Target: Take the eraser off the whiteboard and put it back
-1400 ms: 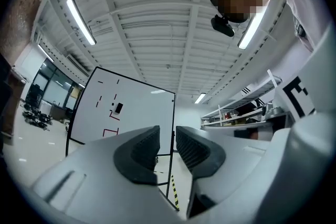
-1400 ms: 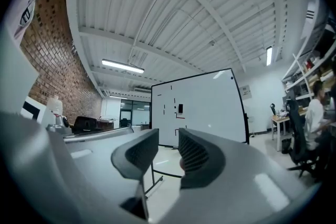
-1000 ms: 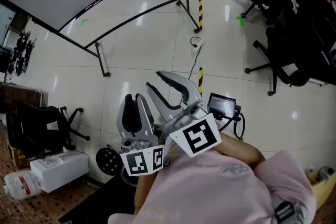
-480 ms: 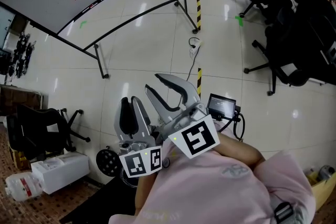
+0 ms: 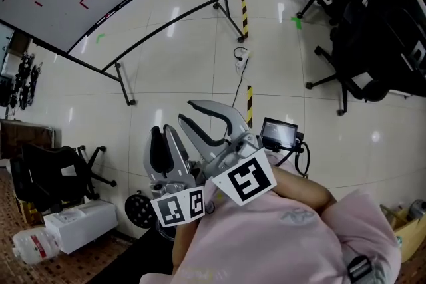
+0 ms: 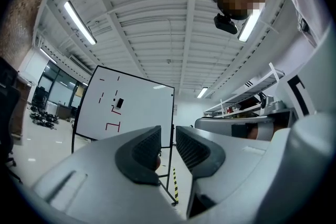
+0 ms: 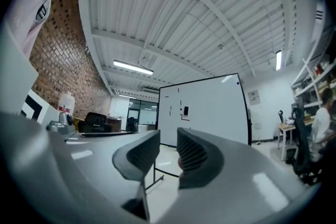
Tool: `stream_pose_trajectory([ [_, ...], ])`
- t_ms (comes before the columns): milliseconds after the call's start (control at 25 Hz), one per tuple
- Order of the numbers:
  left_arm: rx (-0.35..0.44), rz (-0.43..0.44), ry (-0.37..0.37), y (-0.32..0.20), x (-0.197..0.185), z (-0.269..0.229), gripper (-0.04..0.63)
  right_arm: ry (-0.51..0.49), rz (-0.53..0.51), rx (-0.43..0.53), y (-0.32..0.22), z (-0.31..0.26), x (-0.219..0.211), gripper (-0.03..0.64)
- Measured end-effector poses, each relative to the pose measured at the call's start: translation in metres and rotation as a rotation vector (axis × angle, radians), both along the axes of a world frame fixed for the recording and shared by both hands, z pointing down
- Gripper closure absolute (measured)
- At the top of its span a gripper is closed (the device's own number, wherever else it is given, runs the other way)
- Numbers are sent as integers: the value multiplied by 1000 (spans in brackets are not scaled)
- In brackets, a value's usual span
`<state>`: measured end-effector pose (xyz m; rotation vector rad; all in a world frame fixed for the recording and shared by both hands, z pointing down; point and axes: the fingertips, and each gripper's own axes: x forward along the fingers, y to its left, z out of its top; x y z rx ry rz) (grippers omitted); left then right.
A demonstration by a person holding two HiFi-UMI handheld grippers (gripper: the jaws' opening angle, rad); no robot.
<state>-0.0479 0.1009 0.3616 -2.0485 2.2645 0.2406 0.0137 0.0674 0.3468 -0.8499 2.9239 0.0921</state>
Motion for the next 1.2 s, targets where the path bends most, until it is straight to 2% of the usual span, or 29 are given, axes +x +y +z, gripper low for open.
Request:
stream_pose_trajectory([
  [560,16,-15,-30,12,2,-9,502,-49,-50,29,16,-11,-4,512],
  [1200,4,25,-40,9,24,-4,502,-40,-31,44,19,-11,11,512],
])
